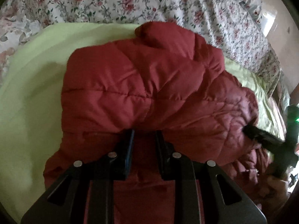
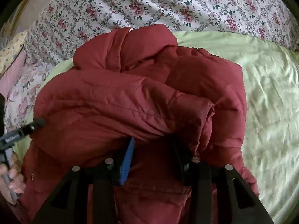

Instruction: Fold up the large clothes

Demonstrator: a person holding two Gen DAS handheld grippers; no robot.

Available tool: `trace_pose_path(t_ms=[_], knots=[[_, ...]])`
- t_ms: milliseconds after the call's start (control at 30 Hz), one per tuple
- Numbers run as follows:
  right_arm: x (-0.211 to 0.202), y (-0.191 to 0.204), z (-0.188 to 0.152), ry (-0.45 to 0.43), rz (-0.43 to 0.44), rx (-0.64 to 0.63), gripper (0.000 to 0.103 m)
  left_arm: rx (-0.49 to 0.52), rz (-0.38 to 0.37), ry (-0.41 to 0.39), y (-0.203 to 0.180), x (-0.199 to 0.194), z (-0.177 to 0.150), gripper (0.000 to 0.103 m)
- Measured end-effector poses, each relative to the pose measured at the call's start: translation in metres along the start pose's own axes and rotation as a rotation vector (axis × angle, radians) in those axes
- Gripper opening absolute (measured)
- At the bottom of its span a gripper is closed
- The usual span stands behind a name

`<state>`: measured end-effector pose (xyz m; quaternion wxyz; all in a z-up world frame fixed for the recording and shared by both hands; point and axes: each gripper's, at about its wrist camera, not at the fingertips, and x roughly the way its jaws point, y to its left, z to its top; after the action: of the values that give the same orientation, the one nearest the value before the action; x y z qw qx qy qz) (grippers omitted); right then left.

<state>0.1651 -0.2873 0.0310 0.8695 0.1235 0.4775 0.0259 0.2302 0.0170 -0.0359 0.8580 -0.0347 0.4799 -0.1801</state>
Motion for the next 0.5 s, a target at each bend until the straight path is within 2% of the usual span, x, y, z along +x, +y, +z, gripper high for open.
trace_pose_path(t_ms=[100, 200, 367, 500], knots=[[-0.012, -0.001, 0.000, -0.035, -0.013, 0.007, 0.043, -0.014, -0.002, 0.001, 0.000, 0.003, -0.001, 0.020], [0.004, -0.012, -0.005, 0.022, -0.009, 0.030, 0.042, -0.027, -0.023, 0.007, 0.002, 0.004, -0.001, 0.020], [0.010, -0.005, -0.010, 0.019, -0.050, -0.015, 0.041, -0.048, -0.049, 0.013, 0.008, 0.004, -0.002, 0.020], [0.012, -0.009, -0.010, 0.025, -0.027, 0.004, 0.041, -0.039, -0.030, 0.017, 0.004, 0.003, -0.002, 0.020]])
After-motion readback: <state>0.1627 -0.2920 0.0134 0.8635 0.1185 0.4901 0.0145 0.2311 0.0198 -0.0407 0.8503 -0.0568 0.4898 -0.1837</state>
